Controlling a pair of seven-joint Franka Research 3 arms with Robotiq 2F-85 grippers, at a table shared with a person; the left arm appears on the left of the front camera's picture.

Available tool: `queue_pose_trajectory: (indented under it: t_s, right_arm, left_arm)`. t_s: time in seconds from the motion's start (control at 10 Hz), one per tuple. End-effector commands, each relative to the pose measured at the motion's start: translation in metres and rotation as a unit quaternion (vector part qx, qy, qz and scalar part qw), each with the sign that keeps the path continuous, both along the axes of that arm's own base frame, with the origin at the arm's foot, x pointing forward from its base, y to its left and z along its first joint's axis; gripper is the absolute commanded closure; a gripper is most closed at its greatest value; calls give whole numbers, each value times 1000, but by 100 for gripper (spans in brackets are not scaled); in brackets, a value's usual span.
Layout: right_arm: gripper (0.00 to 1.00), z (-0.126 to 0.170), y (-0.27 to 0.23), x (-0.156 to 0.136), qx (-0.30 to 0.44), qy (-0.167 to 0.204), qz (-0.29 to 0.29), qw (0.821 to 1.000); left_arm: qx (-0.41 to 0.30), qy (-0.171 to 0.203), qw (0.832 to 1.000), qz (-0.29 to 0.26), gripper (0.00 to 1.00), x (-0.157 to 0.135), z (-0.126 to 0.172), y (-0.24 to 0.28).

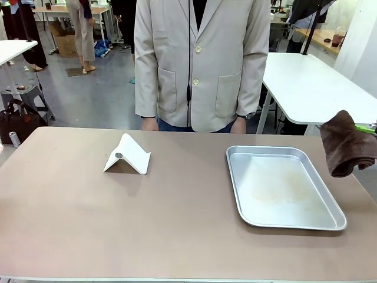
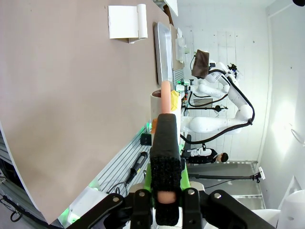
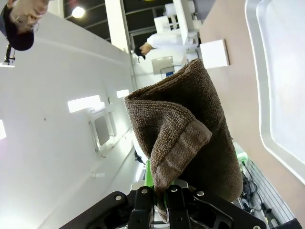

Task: Clean the surface of the table.
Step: Clean the area not pointed to by the person, then return the Lint Roller and towel to their original positions.

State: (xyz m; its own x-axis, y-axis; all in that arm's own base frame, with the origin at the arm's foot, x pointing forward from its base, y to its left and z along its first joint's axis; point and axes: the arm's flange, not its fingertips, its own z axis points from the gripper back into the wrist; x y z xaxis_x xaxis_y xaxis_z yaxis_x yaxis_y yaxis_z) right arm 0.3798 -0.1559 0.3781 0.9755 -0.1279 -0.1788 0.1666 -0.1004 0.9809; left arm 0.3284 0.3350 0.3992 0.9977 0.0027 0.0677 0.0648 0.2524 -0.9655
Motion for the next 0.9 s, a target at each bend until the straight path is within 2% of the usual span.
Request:
queue_pose_trajectory:
  t_s: [0.0, 0.8]
  right_arm:
    - [93, 4, -1, 0, 3, -4, 2, 1000]
    - [93, 4, -1, 0, 3, -4, 2, 1000]
  left_arm:
    - [-6, 3, 1000, 9, 78, 0, 4, -2]
    - [-6, 3, 1000, 9, 78, 0, 4, -2]
